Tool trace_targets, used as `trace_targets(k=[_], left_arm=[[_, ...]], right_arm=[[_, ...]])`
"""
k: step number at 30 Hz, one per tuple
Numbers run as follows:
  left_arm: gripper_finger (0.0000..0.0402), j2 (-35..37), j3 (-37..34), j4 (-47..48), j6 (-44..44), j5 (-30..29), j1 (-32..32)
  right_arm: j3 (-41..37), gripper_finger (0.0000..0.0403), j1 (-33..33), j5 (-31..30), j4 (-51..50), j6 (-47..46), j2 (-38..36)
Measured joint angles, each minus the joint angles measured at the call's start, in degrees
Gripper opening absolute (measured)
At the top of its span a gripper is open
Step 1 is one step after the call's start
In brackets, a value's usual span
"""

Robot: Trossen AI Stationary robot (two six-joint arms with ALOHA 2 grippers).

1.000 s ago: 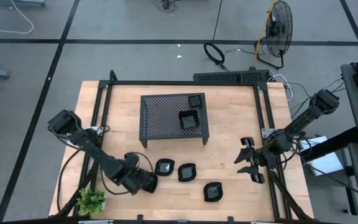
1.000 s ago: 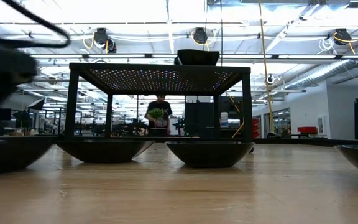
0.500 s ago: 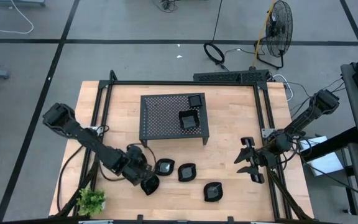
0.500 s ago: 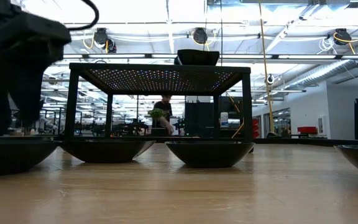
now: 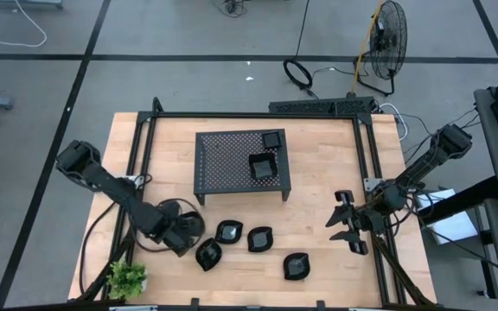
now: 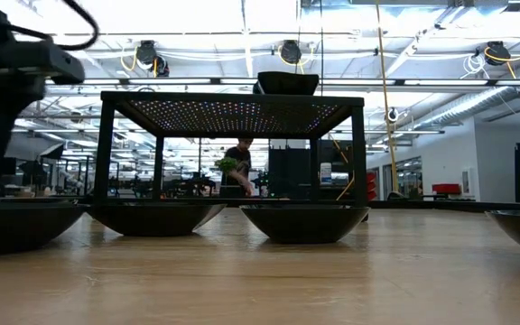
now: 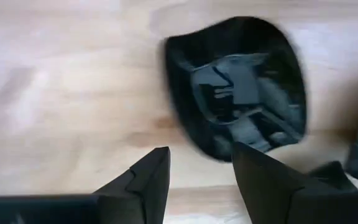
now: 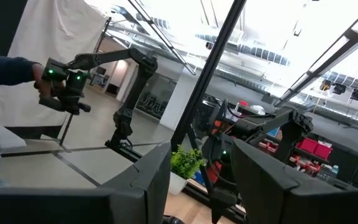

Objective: Pick & Place Mini shaped plates
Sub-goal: Put the leaf-shaped plate on the shelf

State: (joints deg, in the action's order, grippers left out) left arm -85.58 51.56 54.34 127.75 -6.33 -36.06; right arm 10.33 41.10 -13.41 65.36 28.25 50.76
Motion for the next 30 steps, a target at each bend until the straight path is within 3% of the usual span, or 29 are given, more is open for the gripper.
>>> trace_targets(k=[6,17,23,30], left_arm=[[0.0200,-0.6,-0.1,4.4,6.6,0.7,-1.3],[0.0225,-0.7,-7.6,-6.9,7.4,-2.2,-0.9],[0.0197,-0.7,-8.8,-8.4,7.4,-2.2,-0.8],[0.0124,-0.7,-8.8,-8.1,7.4,-1.7,-0.7]], right_arm=[[0.0,0.0155,0.0,0.0,0.0,-0.1,0.0],[0.0,0.0155,0.0,0.0,0.0,-0.1,0.0],[0.0,0.0155,0.0,0.0,0.0,-0.1,0.0],[0.0,0.0155,0.0,0.0,0.0,-0.1,0.0]])
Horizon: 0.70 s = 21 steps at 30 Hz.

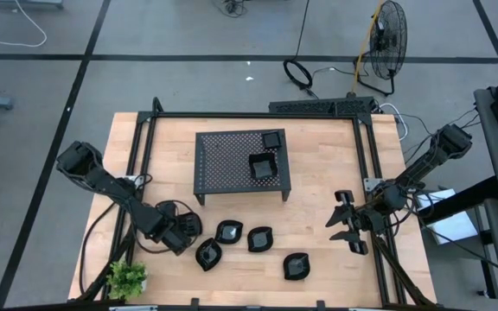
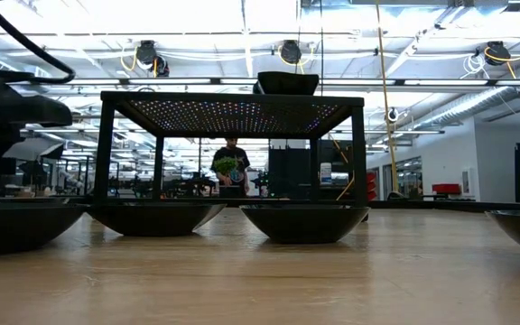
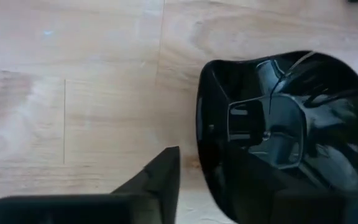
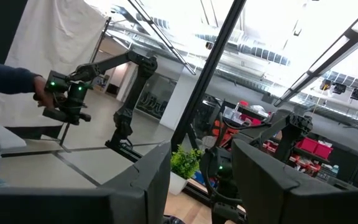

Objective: Pick & Place Mini shaped plates
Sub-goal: Put the leaf-shaped plate on the shelf

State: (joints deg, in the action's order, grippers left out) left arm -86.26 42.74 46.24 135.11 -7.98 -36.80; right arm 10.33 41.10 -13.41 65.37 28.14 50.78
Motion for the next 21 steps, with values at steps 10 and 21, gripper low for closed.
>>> trace_targets(k=[10,21], left_arm=[[0.0008,0.6,0.1,0.6,-7.8,-0.5,-0.1],[0.0007,9.8,6.1,3.6,-17.3,-0.8,-1.7]], right_arm=[[0.0,0.0155,0.0,0.0,0.0,0.0,0.0],[0.0,0.0155,0.0,0.0,0.0,0.0,0.0]])
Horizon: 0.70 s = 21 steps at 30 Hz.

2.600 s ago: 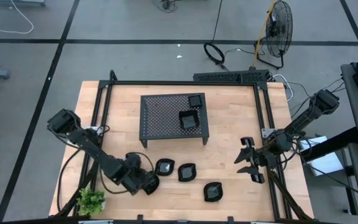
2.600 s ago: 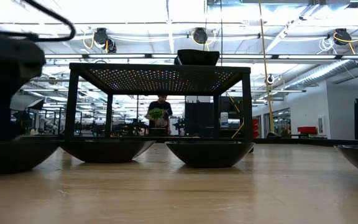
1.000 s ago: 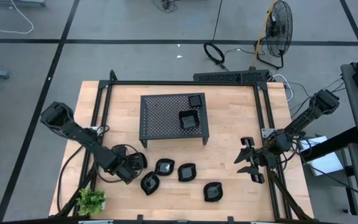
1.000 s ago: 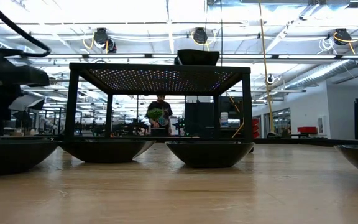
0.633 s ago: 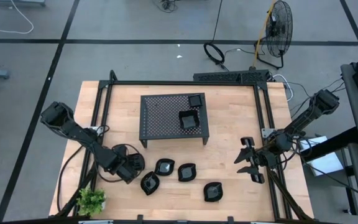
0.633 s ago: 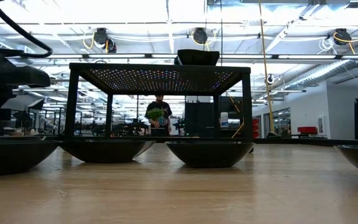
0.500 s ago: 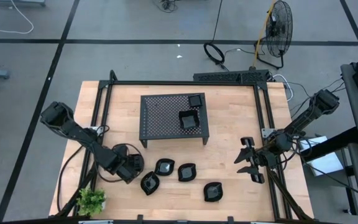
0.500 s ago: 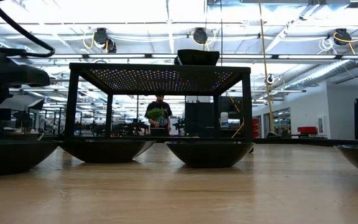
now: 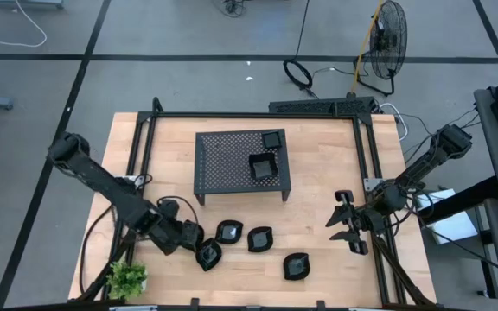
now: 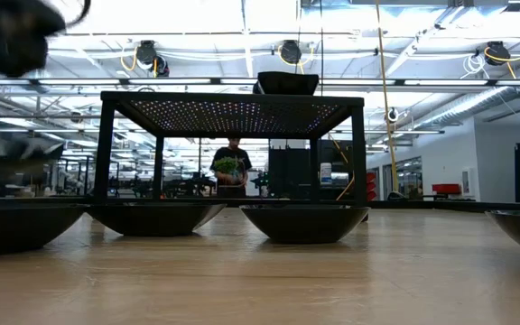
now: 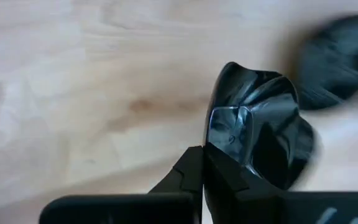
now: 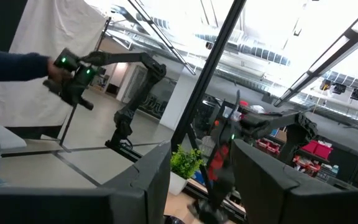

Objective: Pick & Place Mini shaped plates
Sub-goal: Put the leaf-shaped plate on the shelf

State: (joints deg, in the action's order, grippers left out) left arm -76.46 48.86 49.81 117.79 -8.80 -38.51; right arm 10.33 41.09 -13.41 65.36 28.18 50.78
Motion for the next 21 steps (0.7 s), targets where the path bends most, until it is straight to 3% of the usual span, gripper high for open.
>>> trace_targets(k=[3,6,14,18,21], left_arm=[[0.0004,2.9,2.7,0.6,-2.6,-0.7,-1.1],[0.0006,5.7,6.0,0.7,-6.5,-5.4,-2.0],[0.0006,13.0,12.2,1.2,-21.3,-29.8,3.0],[0.0005,15.2,12.6,1.2,-25.9,-30.9,11.1],[0.0008,15.4,12.6,0.9,-29.5,-27.3,17.9]], right_arm=[[0.0,0.0155,0.0,0.0,0.0,0.0,0.0],[0.0,0.0155,0.0,0.0,0.0,0.0,0.0],[0.0,0.0155,0.0,0.0,0.0,0.5,0.0],[0.0,0.0155,0.0,0.0,0.0,0.6,0.0],[0.0,0.0155,0.0,0.0,0.0,0.6,0.0]])
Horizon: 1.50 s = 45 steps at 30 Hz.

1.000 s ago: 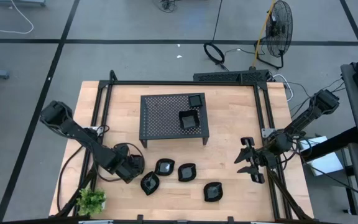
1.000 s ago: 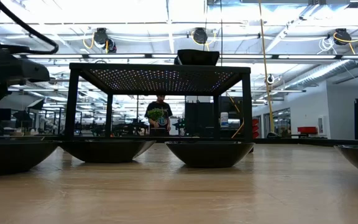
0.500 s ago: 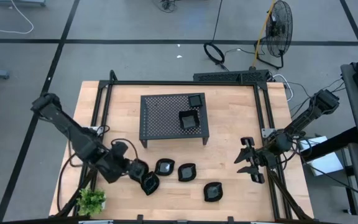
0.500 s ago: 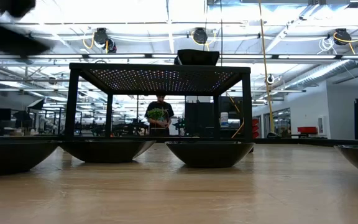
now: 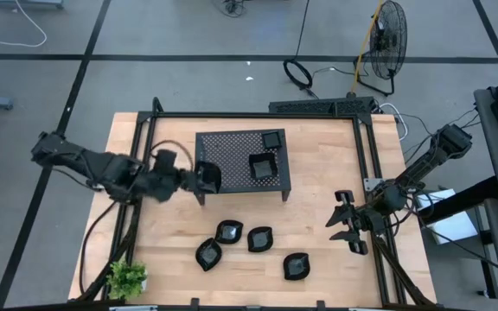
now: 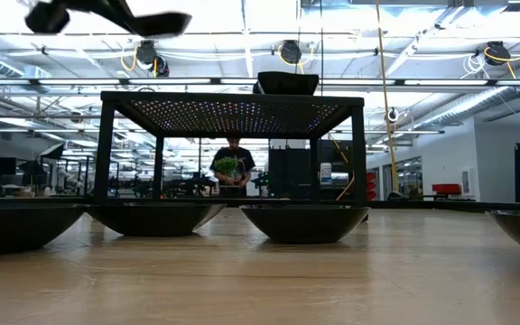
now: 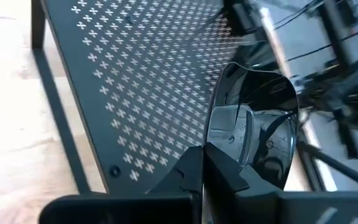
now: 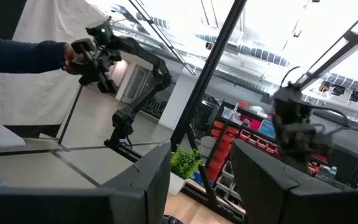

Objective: Pick & Place Mini shaped plates
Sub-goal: Put the leaf-shaped plate on the shelf, then stack the leaf-shaped plate onto the other leaf-shaped plate on the shelf

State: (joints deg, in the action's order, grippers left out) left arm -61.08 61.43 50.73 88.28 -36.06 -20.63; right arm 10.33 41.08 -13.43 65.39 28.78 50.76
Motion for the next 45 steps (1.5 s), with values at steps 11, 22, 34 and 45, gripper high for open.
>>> trace_targets(k=[11,22,34,45], left_arm=[[0.0006,-7.9,-0.1,-2.9,-12.2,15.6,16.7],[0.0020,-12.1,-0.1,-3.2,-16.3,20.1,20.3],[0.0045,-11.3,-0.1,-4.5,-23.2,19.3,20.2],[0.0186,-8.3,-0.1,-4.8,-25.9,24.2,21.2]], right_arm=[[0.0,0.0155,0.0,0.0,0.1,0.4,0.0],[0.0,0.0155,0.0,-0.2,0.2,0.4,0.0],[0.0,0.0155,0.0,-0.2,0.2,0.4,0.0],[0.0,0.0155,0.0,-0.2,0.1,0.4,0.0]])
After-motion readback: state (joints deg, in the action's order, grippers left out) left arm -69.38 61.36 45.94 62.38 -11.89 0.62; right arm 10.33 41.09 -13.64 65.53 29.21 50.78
